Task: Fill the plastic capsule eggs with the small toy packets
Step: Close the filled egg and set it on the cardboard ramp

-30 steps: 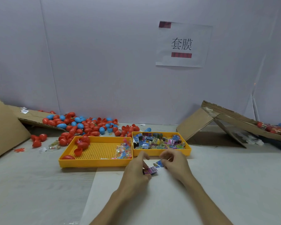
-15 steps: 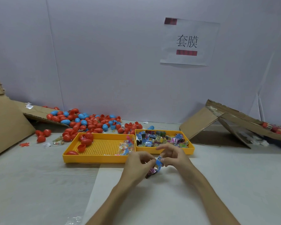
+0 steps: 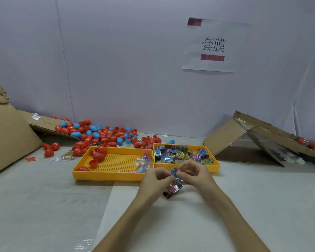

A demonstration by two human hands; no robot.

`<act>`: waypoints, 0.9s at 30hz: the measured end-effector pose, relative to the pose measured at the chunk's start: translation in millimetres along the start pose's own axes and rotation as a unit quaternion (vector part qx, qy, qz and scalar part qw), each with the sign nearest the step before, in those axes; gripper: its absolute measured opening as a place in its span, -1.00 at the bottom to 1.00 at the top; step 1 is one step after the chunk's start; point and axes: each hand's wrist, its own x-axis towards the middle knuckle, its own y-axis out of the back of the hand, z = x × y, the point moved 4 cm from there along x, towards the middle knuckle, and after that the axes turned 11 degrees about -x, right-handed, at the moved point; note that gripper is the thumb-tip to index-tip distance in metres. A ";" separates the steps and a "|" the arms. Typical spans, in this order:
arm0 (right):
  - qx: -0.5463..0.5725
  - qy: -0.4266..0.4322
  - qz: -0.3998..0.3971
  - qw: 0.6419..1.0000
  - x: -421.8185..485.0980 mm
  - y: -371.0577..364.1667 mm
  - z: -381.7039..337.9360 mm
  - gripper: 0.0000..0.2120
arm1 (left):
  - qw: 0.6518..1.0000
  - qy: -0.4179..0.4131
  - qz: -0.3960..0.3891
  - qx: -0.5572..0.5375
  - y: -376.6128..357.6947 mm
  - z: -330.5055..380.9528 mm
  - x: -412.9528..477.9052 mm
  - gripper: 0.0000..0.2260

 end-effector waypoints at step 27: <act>0.103 -0.065 -0.072 0.990 -3.8 -7.6 -6.3 -0.83 | 0.988 -0.042 0.066 0.131 1.7 4.1 -2.9 -0.77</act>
